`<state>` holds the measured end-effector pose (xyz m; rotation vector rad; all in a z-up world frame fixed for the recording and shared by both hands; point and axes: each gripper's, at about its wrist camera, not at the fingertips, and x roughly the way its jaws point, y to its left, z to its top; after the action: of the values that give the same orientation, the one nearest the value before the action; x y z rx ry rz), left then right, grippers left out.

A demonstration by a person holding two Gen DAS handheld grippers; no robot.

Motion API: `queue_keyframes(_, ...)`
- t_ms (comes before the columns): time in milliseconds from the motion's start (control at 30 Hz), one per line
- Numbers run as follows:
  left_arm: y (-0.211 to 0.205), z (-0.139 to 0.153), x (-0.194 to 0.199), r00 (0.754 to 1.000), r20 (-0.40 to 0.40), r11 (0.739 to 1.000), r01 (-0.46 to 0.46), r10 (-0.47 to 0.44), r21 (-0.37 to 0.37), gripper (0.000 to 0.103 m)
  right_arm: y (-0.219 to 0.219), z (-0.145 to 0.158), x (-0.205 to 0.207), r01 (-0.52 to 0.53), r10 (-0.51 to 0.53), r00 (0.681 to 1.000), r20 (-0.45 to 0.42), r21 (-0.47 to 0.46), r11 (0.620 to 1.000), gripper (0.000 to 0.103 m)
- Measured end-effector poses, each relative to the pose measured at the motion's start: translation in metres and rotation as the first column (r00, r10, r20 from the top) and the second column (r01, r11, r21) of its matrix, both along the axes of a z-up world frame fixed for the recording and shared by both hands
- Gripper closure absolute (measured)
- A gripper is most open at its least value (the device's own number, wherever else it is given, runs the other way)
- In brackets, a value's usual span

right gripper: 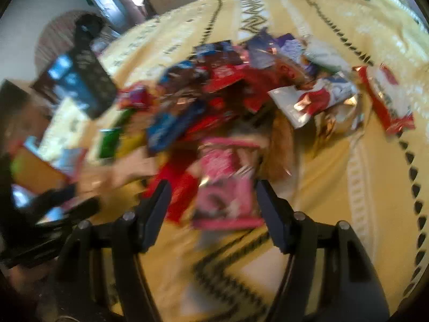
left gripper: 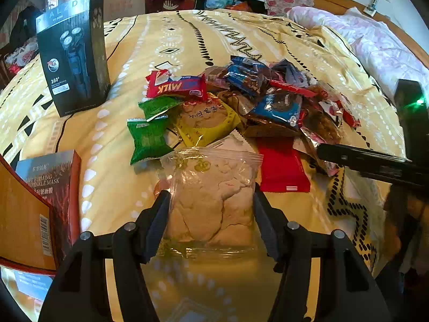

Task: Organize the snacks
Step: 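Grasp the pink wafer packet with the right tool while the left tool grasps the clear cookie bag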

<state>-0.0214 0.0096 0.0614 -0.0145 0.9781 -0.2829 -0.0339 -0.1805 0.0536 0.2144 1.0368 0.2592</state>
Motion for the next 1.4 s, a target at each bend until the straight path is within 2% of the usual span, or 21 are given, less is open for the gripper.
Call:
queue_keyframes(67,-0.001,-0.003,0.000,1.000,-0.006,1.000,0.001,-0.001,-0.005,0.040,0.000,-0.010,0.007,0.007,-0.007,1.000,-0.025,-0.020,1.000,0.038)
queue_keyframes(100,-0.003,-0.004,0.000,1.000,-0.007,1.000,0.000,0.000,-0.003,0.040,-0.001,-0.014,0.010,0.009,-0.010,0.999,-0.031,-0.019,1.000,0.050)
queue_keyframes(133,-0.005,-0.006,0.000,1.000,-0.009,1.000,-0.003,0.003,-0.003,0.040,-0.001,-0.017,0.010,0.006,-0.006,0.999,-0.036,-0.022,1.000,0.057)
queue_keyframes(233,-0.008,-0.008,-0.002,1.000,-0.016,1.000,-0.014,0.014,0.003,0.040,-0.001,-0.015,0.005,0.001,-0.002,0.999,-0.036,-0.030,1.000,0.061)
queue_keyframes(567,-0.009,0.006,-0.015,0.998,0.027,0.997,-0.062,0.061,0.055,0.040,0.016,0.023,-0.054,-0.037,0.038,0.998,0.048,-0.017,0.999,0.061)
queue_keyframes(900,-0.010,0.028,-0.030,0.996,0.061,0.996,-0.068,0.064,0.065,0.040,0.028,0.036,-0.071,-0.046,0.048,0.997,0.065,-0.019,0.999,0.061)
queue_keyframes(1200,-0.008,0.070,-0.046,0.989,0.133,0.997,-0.070,0.064,0.042,0.040,0.035,0.072,-0.078,-0.054,0.056,0.989,0.135,-0.023,0.998,0.061)
queue_keyframes(1400,0.003,0.112,-0.062,0.975,0.210,0.996,-0.080,0.073,0.025,0.040,0.048,0.102,-0.080,-0.073,0.079,0.978,0.195,-0.036,0.997,0.061)
